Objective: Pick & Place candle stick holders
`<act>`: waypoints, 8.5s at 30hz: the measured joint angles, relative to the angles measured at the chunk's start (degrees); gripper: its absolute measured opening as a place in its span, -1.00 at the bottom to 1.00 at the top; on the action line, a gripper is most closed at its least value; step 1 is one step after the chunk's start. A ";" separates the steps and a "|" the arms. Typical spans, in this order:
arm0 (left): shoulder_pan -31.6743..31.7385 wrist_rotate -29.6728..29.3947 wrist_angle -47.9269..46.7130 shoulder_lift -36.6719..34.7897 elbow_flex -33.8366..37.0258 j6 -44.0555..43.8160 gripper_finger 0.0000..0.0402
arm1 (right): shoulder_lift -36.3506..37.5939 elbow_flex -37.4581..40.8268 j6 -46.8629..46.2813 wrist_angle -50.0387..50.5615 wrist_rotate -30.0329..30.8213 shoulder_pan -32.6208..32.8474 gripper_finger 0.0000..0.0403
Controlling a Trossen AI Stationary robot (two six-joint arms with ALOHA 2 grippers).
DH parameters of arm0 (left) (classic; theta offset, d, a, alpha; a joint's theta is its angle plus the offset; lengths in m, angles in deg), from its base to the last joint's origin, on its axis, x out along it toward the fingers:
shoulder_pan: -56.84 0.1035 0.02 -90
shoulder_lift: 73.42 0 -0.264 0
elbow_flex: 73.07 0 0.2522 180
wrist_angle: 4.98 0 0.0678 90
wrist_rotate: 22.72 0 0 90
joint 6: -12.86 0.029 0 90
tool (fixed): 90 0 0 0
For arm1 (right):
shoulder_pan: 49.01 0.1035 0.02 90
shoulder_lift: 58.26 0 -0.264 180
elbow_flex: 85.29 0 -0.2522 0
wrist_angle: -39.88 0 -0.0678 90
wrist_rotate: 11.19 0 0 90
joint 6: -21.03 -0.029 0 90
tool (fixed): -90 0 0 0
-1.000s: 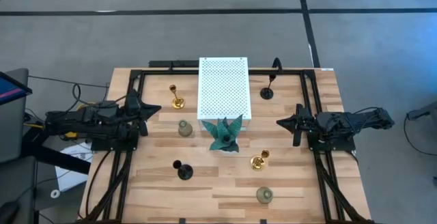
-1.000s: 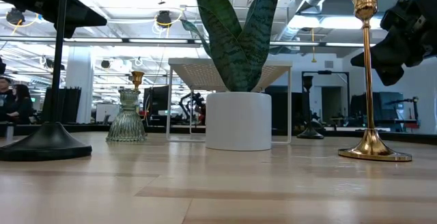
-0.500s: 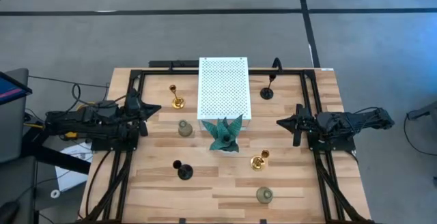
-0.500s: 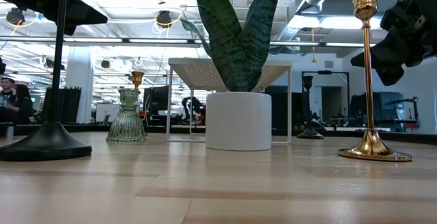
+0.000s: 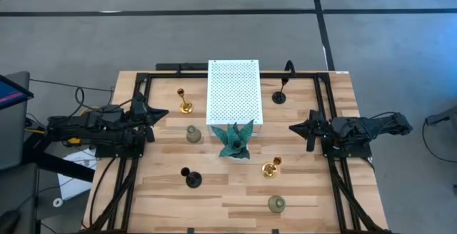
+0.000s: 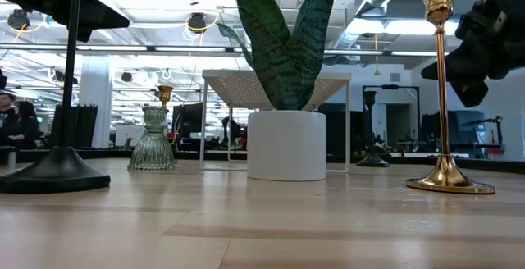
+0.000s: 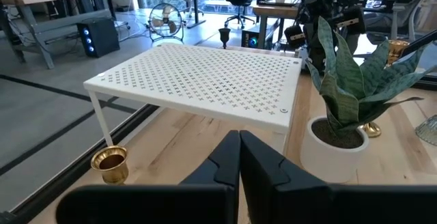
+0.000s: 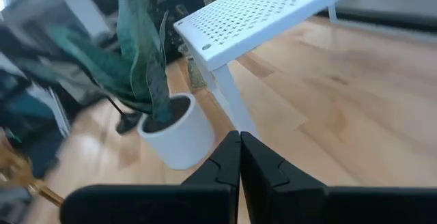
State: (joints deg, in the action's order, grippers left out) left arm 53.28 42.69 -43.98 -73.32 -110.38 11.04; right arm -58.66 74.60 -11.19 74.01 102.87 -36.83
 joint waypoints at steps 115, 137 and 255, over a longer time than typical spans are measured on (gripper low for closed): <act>9.40 -24.03 13.15 34.91 8.28 -26.75 -0.26 | 0.01 0.00 -8.33 -0.28 9.01 -0.02 -1.00; 26.13 -6.62 48.75 55.73 10.38 -19.41 0.26 | -0.01 0.00 -8.33 -0.28 9.01 -0.02 -1.00; 32.72 9.52 20.27 90.76 -57.70 -5.99 -0.94 | -0.01 -0.04 -8.33 -0.24 11.97 -0.01 -1.00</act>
State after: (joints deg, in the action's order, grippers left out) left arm 86.00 52.21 -23.71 17.45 -168.08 5.05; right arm -58.67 74.56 -19.53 73.76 114.84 -36.84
